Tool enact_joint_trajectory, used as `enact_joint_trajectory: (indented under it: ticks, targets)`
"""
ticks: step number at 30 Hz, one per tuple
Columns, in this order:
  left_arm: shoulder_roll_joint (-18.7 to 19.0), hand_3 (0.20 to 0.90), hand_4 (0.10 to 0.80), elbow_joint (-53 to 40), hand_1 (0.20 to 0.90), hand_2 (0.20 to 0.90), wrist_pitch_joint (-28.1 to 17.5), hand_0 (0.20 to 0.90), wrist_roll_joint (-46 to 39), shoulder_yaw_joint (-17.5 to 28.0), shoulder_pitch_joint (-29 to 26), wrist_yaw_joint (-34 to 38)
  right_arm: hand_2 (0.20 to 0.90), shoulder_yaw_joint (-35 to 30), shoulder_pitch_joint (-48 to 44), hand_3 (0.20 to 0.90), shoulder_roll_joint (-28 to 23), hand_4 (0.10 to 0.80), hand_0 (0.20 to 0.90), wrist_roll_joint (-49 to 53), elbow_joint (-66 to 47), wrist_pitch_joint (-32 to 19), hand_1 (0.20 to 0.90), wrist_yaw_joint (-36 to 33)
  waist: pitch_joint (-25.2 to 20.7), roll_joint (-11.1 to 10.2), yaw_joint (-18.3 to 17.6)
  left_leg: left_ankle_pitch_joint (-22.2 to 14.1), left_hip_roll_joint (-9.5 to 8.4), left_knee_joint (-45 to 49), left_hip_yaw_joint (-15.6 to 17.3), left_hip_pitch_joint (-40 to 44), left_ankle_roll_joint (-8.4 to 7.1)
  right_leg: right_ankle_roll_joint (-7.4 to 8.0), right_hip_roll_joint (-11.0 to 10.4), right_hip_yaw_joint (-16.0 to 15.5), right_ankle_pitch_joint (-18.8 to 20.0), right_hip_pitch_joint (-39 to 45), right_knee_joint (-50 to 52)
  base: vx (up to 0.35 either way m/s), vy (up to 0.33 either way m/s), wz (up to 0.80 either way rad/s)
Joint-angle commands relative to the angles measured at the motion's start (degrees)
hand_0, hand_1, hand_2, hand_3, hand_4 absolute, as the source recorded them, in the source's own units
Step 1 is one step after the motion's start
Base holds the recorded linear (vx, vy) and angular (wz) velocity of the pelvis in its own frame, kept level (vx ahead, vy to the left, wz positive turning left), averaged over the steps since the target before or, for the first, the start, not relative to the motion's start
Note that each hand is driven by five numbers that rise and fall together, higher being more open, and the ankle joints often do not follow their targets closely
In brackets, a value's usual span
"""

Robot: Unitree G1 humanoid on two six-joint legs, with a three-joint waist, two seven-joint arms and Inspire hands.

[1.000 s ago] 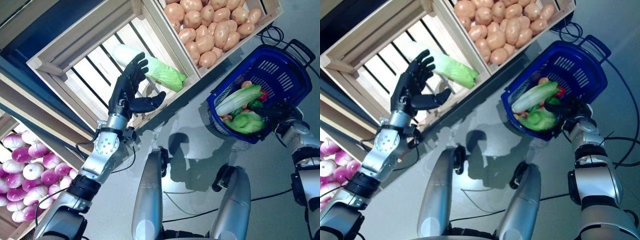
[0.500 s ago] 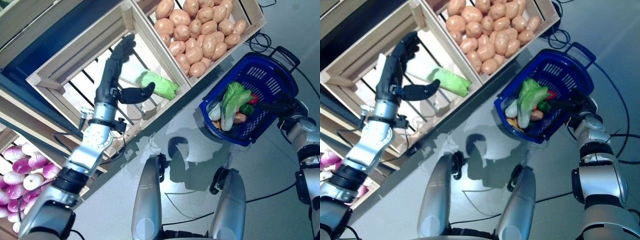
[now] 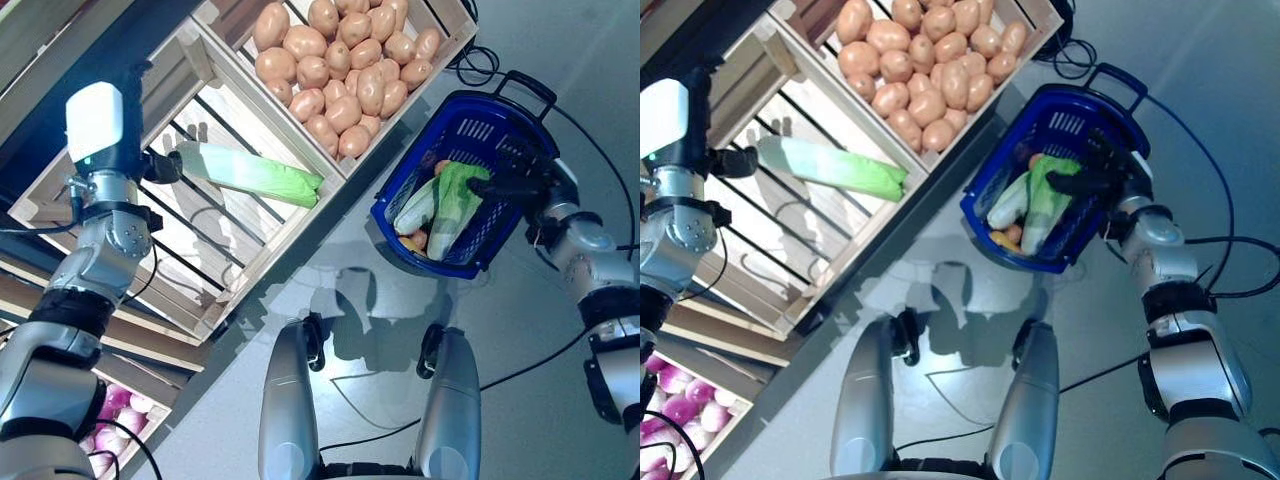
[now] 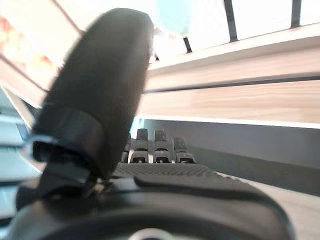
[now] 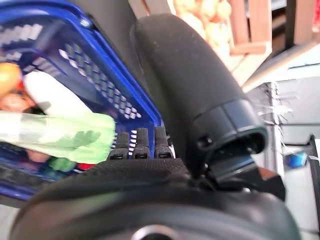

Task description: Put vegetables into the basket

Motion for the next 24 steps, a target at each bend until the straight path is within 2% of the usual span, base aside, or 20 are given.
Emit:
enact_joint_trajectory:
  ticks: [1, 10, 21, 24]
  targets:
    - [2.7, 0.9, 0.8, 4.7, 0.9, 0.9, 1.7, 0.9, 5.4, 1.2, -5.6, 5.7, 0.9, -1.7, 1.4, 0.9, -0.9, 0.8, 0.9, 4.9, -3.5, -8.4, 0.9, 2.2, -4.7, -0.7, -1.2, -0.4, 3.03, -7.8, -2.9, 3.1, -7.11, -1.9, -1.2, -0.1, 1.8, 1.0, -3.2, -0.019, 0.072, -0.11]
    - [2.6, 0.9, 0.8, 11.8, 0.9, 0.9, 4.6, 0.9, 7.6, -5.3, -11.2, 2.9, 0.9, 0.3, 1.2, 0.9, -2.1, 0.8, 0.9, 4.6, -2.9, -9.3, 0.9, 3.3, -3.2, -1.1, -2.5, -0.9, 3.69, -6.1, -2.8, 0.7, -7.57, -1.13, -1.3, 0.6, 2.7, -1.2, -3.4, -0.014, 0.092, -0.09]
    - [2.4, 0.9, 0.8, 14.9, 0.9, 0.9, 6.0, 0.9, 10.9, -9.2, -13.9, 0.4, 0.9, 1.0, 0.4, 0.9, -2.9, 0.8, 0.9, 4.8, -3.0, -9.5, 0.9, 3.9, -1.3, -1.2, -2.8, -1.5, 4.01, -3.6, -2.8, -3.0, -7.75, -0.55, -1.3, 0.8, 3.4, -4.5, -2.2, -0.004, 0.059, -0.05]
    - [2.6, 0.9, 0.8, 15.2, 0.9, 0.9, 9.0, 0.9, 10.4, -11.5, -15.3, -3.5, 0.9, 1.1, 0.4, 0.9, -3.3, 0.8, 0.9, 5.1, -3.9, -9.1, 0.9, 3.6, -0.5, -1.2, -3.0, -1.7, 4.24, -2.5, -2.7, -4.6, -7.72, -0.36, -1.5, 0.7, 3.5, -6.0, -1.4, -0.017, 0.059, -0.01]
